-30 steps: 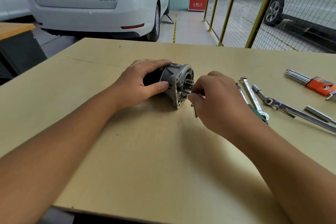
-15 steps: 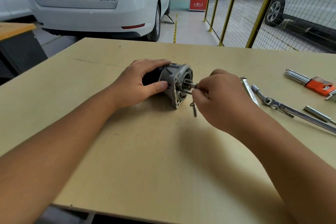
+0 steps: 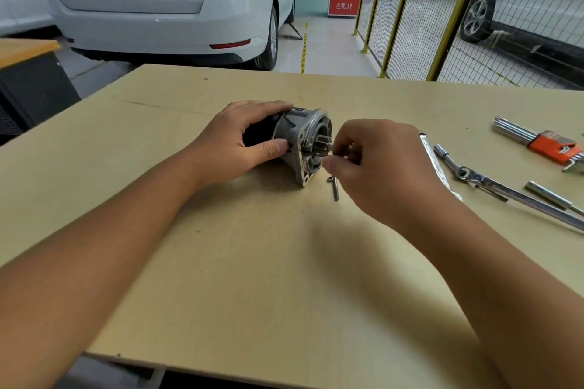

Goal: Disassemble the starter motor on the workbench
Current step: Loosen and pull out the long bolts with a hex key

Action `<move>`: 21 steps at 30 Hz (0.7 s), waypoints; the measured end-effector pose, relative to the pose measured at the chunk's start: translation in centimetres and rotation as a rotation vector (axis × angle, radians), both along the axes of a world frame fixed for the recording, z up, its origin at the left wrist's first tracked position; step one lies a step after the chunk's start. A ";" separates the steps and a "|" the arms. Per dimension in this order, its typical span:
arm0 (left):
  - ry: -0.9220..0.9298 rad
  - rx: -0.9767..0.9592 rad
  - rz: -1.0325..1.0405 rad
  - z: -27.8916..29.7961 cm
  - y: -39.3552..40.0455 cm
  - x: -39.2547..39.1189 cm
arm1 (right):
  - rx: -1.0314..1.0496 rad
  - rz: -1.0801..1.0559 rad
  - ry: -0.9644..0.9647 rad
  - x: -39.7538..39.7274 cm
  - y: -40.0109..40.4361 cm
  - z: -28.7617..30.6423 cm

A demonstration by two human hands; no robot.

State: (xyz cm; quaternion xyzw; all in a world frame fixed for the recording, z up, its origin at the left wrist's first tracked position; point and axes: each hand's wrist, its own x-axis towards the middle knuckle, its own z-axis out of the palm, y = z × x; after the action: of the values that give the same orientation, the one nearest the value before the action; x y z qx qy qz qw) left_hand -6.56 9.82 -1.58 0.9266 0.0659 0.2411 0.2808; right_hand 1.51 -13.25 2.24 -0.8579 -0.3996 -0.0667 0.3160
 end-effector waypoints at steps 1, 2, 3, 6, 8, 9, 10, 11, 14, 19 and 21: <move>-0.003 0.001 -0.001 0.0 0.0 0.0 | 0.004 -0.005 0.016 -0.1 0.0 0.0; -0.006 0.002 -0.002 0.0 -0.1 0.0 | 0.000 -0.009 0.032 -0.2 0.1 0.0; -0.008 0.003 -0.001 0.0 -0.1 0.0 | -0.010 -0.005 0.044 -0.2 0.1 -0.1; -0.010 -0.004 -0.001 0.0 -0.1 0.0 | -0.098 0.009 0.021 -0.6 0.5 -0.2; -0.009 -0.012 -0.004 0.0 -0.1 0.0 | -0.143 0.003 -0.023 -0.6 0.6 -0.2; -0.007 -0.015 -0.007 0.0 -0.1 0.0 | -0.144 -0.004 -0.039 -0.5 0.6 -0.3; -0.006 -0.016 -0.009 0.0 -0.1 0.0 | -0.136 -0.012 -0.047 -0.4 0.5 -0.3; -0.005 -0.017 -0.010 0.0 0.0 0.0 | -0.123 -0.022 -0.051 -0.3 0.4 -0.3; -0.008 -0.024 -0.008 0.0 -0.1 0.0 | -0.101 -0.066 -0.056 0.1 0.2 -0.5; -0.008 -0.033 -0.005 0.0 -0.2 -0.1 | -0.025 -0.036 0.002 0.7 0.4 -0.9; -0.010 -0.031 -0.007 0.0 -0.1 -0.1 | 0.022 -0.039 0.085 0.8 0.6 -1.2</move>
State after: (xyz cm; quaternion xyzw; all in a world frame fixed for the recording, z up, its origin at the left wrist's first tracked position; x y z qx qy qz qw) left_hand -6.64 9.68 -1.62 0.9211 0.0648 0.2439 0.2963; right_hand 2.28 -12.67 1.00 -0.8640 -0.3685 -0.0406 0.3407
